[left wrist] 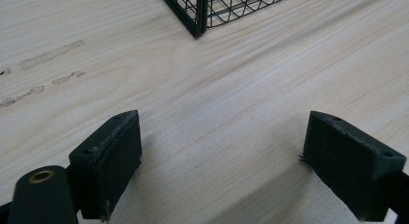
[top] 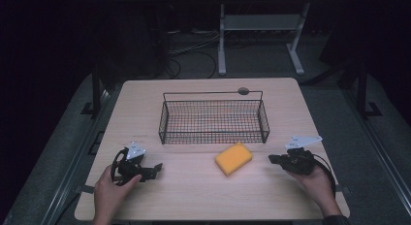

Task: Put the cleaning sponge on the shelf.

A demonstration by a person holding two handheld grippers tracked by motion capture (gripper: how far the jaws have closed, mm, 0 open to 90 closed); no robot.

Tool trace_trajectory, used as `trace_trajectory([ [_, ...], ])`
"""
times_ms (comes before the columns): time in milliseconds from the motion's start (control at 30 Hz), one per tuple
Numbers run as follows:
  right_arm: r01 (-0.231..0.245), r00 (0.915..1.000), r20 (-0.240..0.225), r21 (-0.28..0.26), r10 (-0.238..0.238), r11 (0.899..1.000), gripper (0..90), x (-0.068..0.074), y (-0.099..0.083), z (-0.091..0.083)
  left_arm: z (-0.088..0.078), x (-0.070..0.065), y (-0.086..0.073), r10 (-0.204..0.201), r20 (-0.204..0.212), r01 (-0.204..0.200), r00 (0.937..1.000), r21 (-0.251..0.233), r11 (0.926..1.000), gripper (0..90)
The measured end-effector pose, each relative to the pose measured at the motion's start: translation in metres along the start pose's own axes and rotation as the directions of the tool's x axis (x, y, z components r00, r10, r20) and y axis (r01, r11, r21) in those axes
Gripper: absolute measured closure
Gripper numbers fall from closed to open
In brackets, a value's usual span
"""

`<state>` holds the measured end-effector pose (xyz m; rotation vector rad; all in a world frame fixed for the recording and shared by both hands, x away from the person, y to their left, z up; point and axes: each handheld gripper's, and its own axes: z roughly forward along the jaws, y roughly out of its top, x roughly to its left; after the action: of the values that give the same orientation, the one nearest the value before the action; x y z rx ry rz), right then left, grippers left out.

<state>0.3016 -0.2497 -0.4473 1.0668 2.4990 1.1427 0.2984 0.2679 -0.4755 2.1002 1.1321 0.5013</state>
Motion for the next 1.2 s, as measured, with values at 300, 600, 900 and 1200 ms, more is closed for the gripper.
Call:
trace_trajectory([
  [300, 0.03, 0.9991, -0.031, 0.016, -0.029, 0.999, 89.9, 0.006, 0.015, 0.016, 0.0, 0.0, 0.0, -0.003, 0.0, 0.003, 1.0, -0.002, 1.0, 12.7],
  [600, 0.051, 0.9972, -0.056, 0.029, -0.05, 0.998, 89.8, 0.011, 0.027, 0.033, 0.0, 0.0, 0.0, -0.003, 0.0, 0.003, 1.0, -0.003, 1.0, 12.7],
  [900, 0.062, 0.9969, -0.049, 0.031, -0.061, 0.998, 89.8, 0.006, 0.033, 0.044, 0.0, 0.0, 0.0, -0.003, 0.0, 0.003, 1.0, -0.002, 1.0, 12.7],
  [1200, 0.063, 0.9969, -0.048, 0.039, -0.061, 0.997, 89.9, 0.003, 0.032, 0.046, 0.0, 0.0, 0.0, -0.003, 0.0, 0.003, 1.0, -0.002, 1.0, 12.7],
])
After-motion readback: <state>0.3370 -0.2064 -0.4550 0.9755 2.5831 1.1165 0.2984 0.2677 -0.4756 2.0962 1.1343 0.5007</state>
